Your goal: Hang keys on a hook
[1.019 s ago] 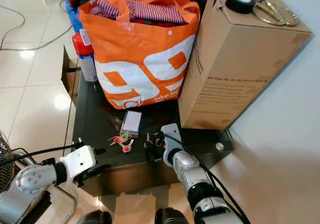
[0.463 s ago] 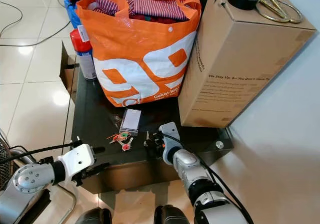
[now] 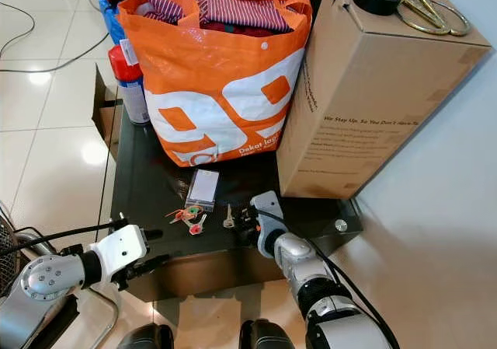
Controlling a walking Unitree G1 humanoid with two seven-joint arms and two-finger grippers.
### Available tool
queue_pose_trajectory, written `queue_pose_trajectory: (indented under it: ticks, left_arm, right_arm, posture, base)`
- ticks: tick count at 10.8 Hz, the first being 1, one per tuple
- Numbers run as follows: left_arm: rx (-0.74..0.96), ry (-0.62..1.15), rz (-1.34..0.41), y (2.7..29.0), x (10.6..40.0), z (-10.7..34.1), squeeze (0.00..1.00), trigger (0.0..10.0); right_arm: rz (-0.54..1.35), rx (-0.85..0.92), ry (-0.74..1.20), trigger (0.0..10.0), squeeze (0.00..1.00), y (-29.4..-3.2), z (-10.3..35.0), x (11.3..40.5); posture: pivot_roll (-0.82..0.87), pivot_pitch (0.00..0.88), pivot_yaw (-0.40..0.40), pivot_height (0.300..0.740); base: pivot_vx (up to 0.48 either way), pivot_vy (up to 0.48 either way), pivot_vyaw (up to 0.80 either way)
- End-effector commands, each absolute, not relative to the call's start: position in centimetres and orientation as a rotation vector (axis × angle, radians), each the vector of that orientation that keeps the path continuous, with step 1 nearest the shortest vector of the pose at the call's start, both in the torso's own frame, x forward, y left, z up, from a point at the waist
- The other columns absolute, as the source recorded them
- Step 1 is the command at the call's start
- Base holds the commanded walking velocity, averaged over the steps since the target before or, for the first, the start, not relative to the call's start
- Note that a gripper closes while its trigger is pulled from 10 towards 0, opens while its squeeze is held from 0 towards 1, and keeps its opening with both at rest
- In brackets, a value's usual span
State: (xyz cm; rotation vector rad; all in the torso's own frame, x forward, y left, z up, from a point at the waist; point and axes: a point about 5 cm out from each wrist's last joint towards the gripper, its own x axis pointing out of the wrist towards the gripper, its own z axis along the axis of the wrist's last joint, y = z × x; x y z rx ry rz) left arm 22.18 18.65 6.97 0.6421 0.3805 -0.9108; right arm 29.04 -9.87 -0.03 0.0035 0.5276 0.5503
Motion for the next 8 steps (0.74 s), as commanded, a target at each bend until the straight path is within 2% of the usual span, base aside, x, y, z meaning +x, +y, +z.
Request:
queue_pose_trajectory:
  ticks: [1,8]
  left_arm:
    - [0.645,0.374,-0.924,18.50,22.01,7.21,0.00,10.0]
    - [0.646,0.376,-0.940,18.27,22.19,7.12,0.00,10.0]
  right_arm:
    - [0.529,0.001,0.544,0.0,0.00,-10.25,-0.36,28.85]
    - [0.569,0.055,0.518,0.0,0.00,-10.29,-0.12,28.78]
  posture:
    - [0.00,0.171,-0.108,0.740]
    - [0.00,0.168,-0.098,0.740]
  base:
    - [0.000,0.000,0.00]
    - [0.000,0.000,0.00]
